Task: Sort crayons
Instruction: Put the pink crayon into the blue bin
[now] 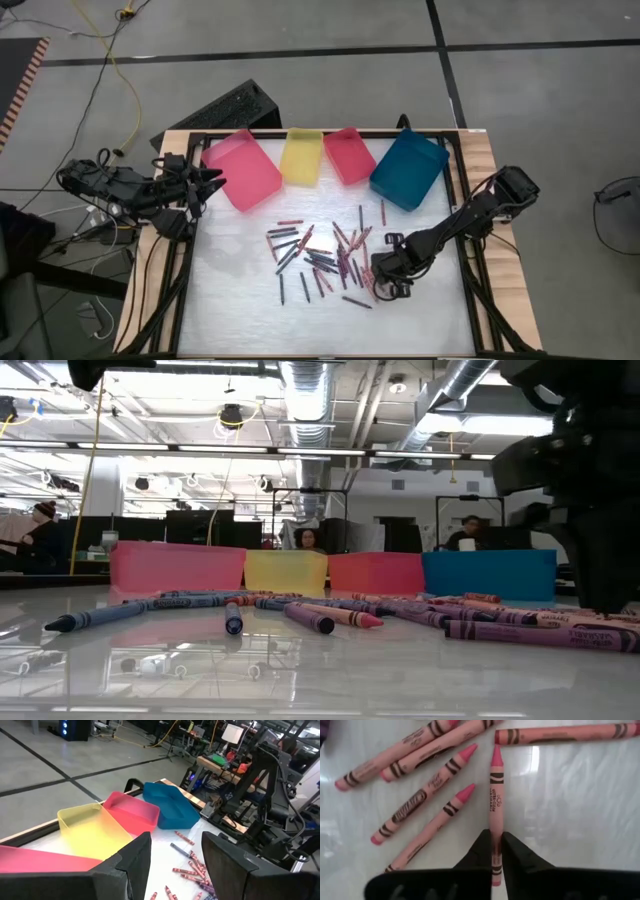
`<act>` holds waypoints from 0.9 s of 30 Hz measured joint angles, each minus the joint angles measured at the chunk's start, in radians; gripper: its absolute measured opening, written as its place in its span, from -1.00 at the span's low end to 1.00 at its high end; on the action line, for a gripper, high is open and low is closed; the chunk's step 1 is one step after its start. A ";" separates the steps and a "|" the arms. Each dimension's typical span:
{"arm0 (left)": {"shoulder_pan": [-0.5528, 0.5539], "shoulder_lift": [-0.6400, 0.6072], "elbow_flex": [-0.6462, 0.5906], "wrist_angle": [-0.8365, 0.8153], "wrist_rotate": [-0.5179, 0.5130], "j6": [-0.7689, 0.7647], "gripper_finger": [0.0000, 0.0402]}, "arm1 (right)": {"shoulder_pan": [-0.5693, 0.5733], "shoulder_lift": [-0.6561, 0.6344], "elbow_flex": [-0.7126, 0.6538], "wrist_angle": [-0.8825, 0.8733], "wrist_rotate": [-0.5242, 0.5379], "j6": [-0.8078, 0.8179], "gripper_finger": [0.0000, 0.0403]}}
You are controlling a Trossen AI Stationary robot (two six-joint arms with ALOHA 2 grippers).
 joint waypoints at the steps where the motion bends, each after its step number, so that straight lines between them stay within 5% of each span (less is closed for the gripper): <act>1: 0.000 0.000 0.000 0.000 0.000 -0.005 -0.18 | 0.000 -0.005 -0.001 0.005 0.000 0.026 -0.90; 15: 0.000 0.000 0.000 0.000 -0.004 -0.085 -0.18 | -0.037 -0.217 -0.001 0.023 0.188 0.337 -0.98; 27: 0.000 0.000 0.000 0.000 -0.071 -0.147 -0.18 | -0.343 -0.514 0.000 -0.135 0.362 0.467 -0.97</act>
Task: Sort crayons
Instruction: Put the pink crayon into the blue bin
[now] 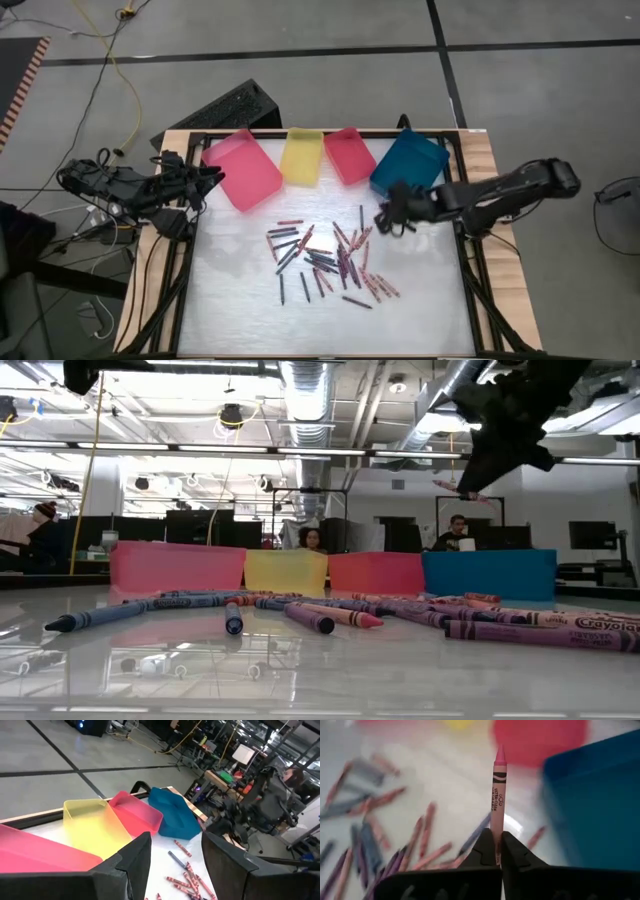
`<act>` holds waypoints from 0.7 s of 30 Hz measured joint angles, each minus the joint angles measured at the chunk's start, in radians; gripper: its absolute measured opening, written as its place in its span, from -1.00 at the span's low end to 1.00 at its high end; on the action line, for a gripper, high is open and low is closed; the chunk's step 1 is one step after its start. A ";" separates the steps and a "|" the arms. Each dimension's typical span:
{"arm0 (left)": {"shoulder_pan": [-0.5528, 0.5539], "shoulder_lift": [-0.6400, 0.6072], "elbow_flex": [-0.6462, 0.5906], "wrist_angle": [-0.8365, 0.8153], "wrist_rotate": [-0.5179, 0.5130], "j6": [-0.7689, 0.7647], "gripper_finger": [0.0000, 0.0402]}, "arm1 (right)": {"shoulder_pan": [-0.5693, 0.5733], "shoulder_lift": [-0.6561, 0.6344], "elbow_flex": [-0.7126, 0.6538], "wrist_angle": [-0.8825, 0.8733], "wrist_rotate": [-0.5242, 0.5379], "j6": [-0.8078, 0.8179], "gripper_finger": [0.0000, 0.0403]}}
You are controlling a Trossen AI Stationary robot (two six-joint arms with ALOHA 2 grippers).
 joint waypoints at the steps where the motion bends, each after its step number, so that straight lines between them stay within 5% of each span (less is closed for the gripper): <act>1: 0.000 0.000 0.000 0.000 -0.001 0.000 -0.18 | -0.035 -0.017 0.000 -0.022 0.000 0.000 -0.97; 11: 0.000 0.000 0.000 -0.005 -0.004 -0.010 -0.18 | -0.344 -0.024 0.000 -0.222 -0.004 -0.053 -0.97; 21: 0.000 0.000 0.000 -0.022 -0.006 -0.037 -0.18 | -0.486 0.126 0.001 -0.212 -0.032 -0.201 -0.97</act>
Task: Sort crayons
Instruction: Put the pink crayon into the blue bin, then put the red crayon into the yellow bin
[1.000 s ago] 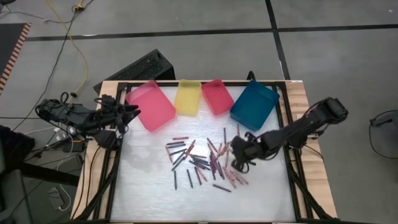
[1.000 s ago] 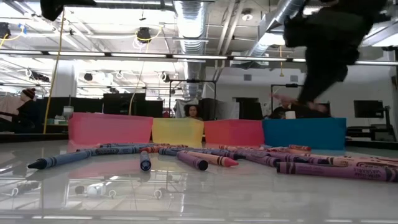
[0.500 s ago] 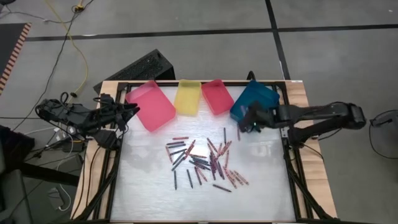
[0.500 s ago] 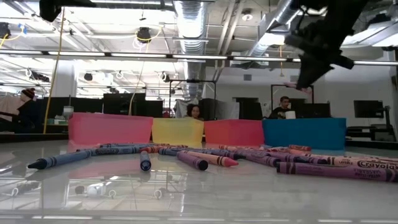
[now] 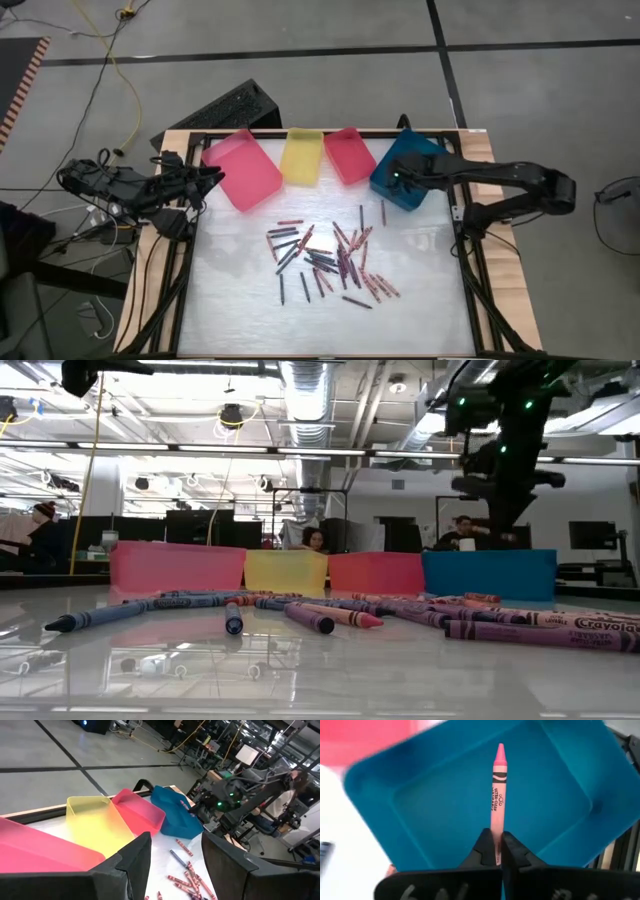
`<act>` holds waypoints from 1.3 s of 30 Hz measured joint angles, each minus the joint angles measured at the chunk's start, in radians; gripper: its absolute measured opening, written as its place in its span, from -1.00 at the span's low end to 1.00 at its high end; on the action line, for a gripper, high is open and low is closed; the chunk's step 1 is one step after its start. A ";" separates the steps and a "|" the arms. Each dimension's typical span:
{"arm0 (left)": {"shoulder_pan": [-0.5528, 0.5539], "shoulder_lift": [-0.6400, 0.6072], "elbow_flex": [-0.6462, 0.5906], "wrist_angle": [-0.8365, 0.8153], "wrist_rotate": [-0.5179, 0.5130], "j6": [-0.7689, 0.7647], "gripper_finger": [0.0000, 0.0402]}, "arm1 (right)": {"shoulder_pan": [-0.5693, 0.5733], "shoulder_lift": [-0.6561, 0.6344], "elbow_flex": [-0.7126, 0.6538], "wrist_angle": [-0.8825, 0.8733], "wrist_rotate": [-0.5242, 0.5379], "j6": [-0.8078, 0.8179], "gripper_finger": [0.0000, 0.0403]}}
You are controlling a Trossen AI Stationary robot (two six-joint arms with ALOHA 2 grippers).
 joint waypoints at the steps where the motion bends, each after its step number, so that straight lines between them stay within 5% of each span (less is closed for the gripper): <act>1: 0.000 0.000 0.000 0.000 0.000 0.000 -0.18 | -0.009 0.019 0.000 0.006 -0.009 -0.019 -0.97; 14: 0.000 0.000 0.000 -0.015 0.000 -0.013 -0.18 | -0.108 0.156 0.000 0.138 -0.083 -0.170 -0.95; 26: 0.000 0.000 0.000 -0.016 0.000 -0.015 -0.18 | -0.158 0.156 0.000 0.145 -0.118 -0.214 -0.52; 39: 0.000 0.000 0.000 -0.020 0.000 -0.019 -0.18 | -0.043 0.002 0.000 0.177 -0.375 -0.096 -0.44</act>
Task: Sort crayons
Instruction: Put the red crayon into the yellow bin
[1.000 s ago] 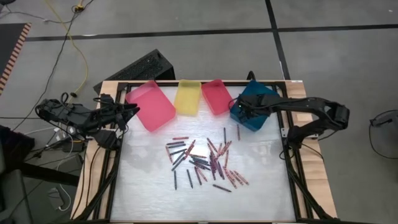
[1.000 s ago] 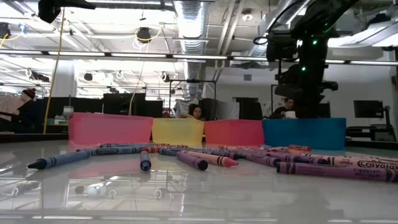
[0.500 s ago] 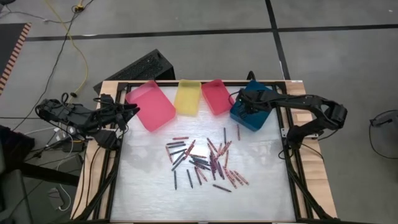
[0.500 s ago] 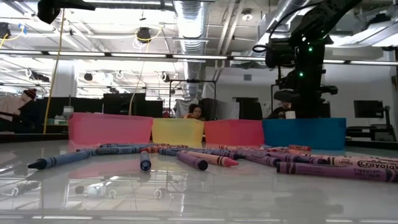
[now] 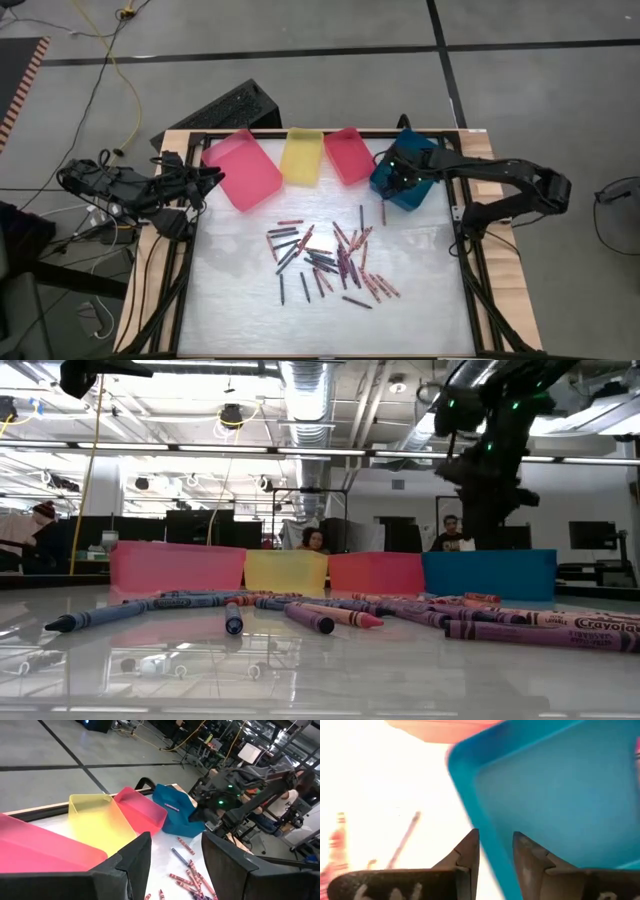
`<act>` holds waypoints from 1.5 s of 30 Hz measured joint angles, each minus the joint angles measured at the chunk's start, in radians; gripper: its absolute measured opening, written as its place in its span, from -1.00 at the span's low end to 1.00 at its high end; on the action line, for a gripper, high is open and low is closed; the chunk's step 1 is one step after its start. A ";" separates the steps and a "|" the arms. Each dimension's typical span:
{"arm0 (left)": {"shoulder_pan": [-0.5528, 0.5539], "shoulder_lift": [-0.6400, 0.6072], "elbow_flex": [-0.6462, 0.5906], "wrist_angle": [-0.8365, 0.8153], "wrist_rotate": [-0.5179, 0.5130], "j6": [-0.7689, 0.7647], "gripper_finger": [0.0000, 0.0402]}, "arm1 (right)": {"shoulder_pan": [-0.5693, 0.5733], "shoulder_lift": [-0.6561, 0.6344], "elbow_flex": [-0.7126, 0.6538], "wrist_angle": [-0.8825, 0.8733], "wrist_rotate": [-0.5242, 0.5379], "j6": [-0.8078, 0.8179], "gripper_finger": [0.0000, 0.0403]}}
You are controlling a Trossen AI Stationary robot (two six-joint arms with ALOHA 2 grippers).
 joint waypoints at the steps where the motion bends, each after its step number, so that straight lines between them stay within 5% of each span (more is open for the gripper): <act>1: 0.000 0.000 0.000 0.000 0.000 -0.003 -0.18 | 0.024 -0.017 0.000 0.001 -0.001 0.041 -0.44; 9: 0.000 0.000 0.000 0.000 0.000 -0.006 -0.18 | 0.250 -0.091 0.000 0.004 0.001 0.334 -0.44; 19: 0.000 0.000 0.000 0.000 0.000 -0.015 -0.18 | 0.474 0.017 0.000 -0.003 0.112 0.604 -0.44; 45: 0.000 0.000 0.000 0.000 0.000 -0.023 -0.18 | 0.375 0.343 0.000 0.049 0.134 0.498 -0.44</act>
